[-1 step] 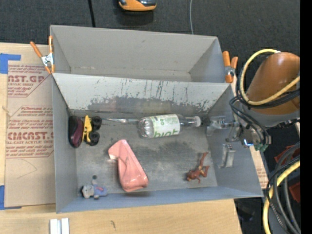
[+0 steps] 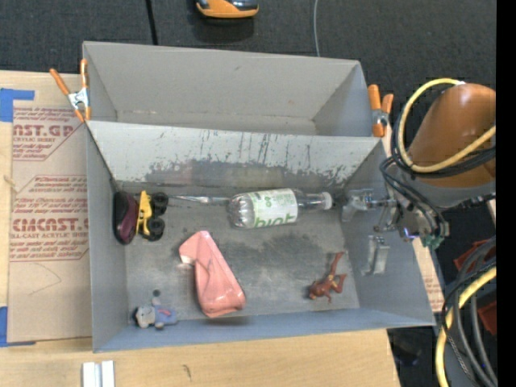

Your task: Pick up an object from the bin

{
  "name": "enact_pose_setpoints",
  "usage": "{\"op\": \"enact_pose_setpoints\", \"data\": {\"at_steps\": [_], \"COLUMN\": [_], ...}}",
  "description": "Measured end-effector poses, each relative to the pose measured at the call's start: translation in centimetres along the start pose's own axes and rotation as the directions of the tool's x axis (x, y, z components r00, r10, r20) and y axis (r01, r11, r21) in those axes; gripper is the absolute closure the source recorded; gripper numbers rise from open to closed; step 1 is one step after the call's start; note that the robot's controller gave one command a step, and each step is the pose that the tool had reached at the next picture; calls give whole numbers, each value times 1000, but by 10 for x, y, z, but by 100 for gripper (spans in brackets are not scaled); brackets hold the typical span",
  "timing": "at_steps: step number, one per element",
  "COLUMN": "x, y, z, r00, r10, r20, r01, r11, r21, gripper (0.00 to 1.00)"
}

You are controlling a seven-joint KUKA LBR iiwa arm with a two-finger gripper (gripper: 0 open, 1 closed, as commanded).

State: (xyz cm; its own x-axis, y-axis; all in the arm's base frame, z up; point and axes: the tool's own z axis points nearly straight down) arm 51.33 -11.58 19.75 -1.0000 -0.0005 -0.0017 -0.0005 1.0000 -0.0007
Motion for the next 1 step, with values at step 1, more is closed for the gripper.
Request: {"op": "enact_pose_setpoints", "data": {"at_steps": [1], "x": [9], "y": [-8], "z": [52], "r00": [1000], "r10": [-1], "r20": [6], "r01": [1], "r11": [1000], "r21": [1], "gripper": [0]}}
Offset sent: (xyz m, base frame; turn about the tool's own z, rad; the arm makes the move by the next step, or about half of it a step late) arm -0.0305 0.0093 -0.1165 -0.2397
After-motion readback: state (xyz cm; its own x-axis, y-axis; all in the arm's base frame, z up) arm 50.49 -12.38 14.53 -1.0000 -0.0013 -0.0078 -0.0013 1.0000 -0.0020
